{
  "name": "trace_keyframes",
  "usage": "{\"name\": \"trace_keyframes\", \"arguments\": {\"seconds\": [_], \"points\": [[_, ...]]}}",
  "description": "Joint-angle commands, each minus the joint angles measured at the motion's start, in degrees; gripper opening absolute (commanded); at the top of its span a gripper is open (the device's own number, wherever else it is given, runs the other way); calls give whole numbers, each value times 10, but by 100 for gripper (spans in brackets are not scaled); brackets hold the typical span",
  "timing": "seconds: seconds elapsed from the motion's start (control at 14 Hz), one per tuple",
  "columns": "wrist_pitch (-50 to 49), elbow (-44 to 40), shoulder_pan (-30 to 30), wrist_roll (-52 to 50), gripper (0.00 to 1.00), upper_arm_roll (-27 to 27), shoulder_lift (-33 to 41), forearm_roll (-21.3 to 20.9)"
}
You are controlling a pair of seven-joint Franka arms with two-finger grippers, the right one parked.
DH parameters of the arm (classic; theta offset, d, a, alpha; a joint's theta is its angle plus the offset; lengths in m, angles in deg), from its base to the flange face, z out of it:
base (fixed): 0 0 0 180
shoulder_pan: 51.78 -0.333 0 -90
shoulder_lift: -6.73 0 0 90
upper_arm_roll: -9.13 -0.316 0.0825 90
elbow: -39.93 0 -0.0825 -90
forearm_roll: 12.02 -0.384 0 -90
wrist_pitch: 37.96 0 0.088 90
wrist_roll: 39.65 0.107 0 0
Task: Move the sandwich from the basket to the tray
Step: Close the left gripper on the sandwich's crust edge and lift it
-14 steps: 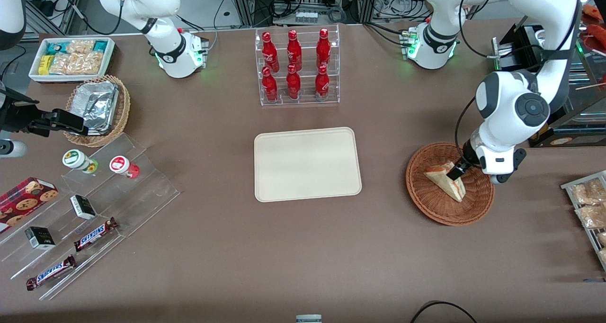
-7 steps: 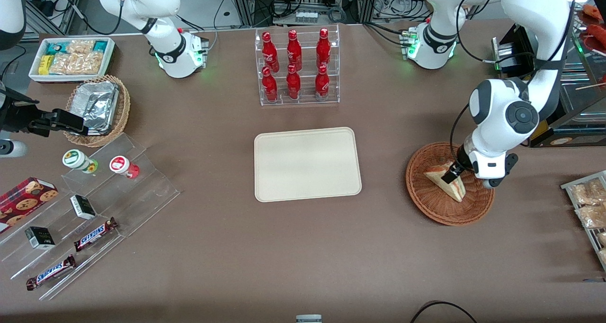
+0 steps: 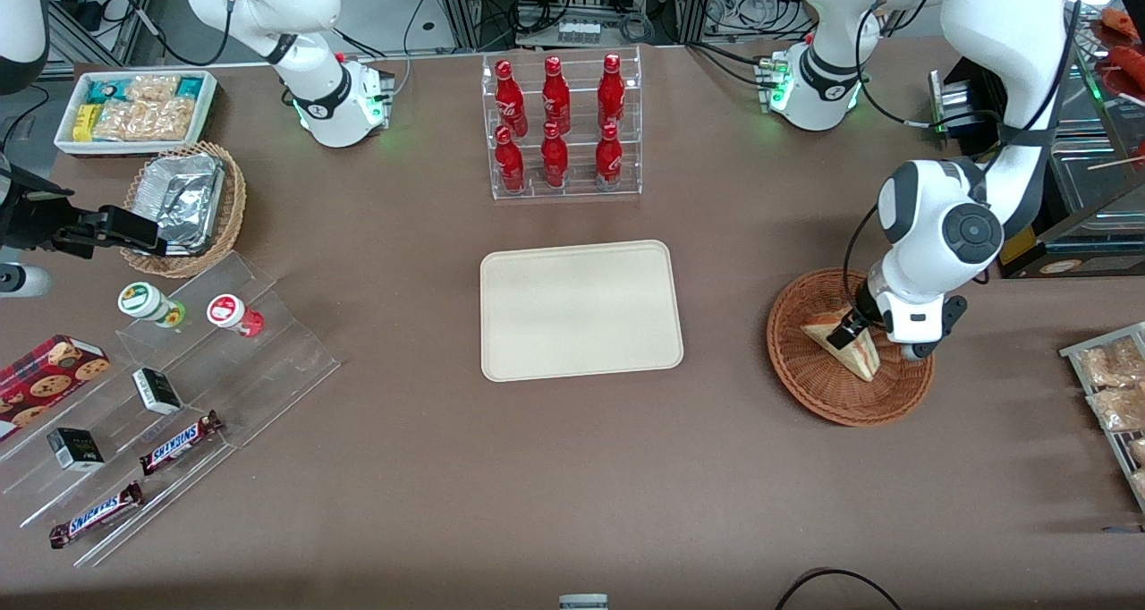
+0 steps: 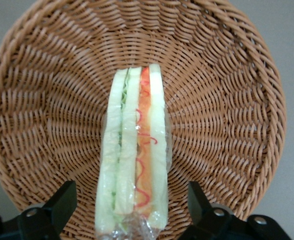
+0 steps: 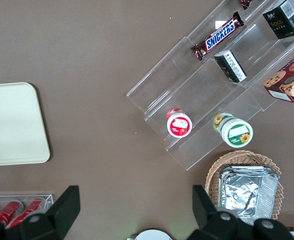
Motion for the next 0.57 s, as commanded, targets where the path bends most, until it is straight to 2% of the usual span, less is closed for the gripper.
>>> {"name": "trace_keyframes", "arguments": {"seconds": [0.0,0.07,0.14,0.21,0.29,0.36,0.5], "points": [[18,-1,6,-13,85,-1,-13,-5],[18,-2,6,-12,78,-1,-14,-7],[18,-2,6,-12,62,-2,-16,-5],[16,-4,6,-7,26,-2,-16,-7],[13,-6,6,-4,5,-2,-16,-7],[12,-6,6,-3,0,-2,-14,-8],[5,-12,7,-4,0,-2,-7,-24]]}}
